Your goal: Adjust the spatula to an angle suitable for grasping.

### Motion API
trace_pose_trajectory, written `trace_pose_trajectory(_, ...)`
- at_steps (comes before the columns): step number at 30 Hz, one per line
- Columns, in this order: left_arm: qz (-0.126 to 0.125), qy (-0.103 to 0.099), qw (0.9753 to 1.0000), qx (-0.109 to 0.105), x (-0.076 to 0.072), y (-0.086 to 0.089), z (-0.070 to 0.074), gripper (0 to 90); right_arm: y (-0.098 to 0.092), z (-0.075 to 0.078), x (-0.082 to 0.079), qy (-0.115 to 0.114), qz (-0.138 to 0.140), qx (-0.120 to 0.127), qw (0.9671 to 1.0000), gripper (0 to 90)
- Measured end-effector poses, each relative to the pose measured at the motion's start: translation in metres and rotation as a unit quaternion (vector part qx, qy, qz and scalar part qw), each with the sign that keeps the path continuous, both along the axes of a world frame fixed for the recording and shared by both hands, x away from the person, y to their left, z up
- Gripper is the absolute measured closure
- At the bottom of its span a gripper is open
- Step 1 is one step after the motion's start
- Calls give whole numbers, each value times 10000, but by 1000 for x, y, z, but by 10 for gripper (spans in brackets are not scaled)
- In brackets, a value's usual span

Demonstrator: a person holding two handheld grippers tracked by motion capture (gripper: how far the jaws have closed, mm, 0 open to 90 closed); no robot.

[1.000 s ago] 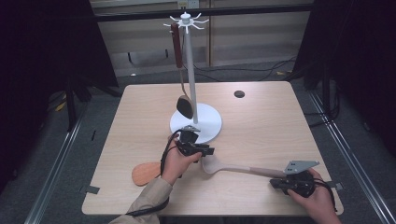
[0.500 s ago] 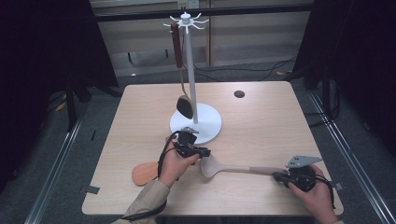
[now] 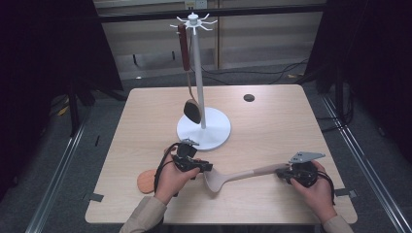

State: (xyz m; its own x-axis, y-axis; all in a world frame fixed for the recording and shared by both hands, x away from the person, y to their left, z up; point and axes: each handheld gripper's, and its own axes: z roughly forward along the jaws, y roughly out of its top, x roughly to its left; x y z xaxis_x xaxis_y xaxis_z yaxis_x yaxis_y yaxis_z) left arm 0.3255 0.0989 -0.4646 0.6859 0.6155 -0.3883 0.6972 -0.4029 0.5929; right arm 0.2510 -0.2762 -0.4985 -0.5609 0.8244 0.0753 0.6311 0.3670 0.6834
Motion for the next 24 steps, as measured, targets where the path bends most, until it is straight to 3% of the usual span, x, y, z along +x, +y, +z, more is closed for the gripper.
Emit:
trace_pose_trajectory(11, 100, 31, 9999, -81, -15, 22, -2, 746, 22, 0, 24, 78, 83, 79, 9999, 900)
trace_pose_trajectory(24, 67, -41, 10000, -53, -27, 28, 2, 740, 37, -2, 43, 16, -15, 187, 9998, 897)
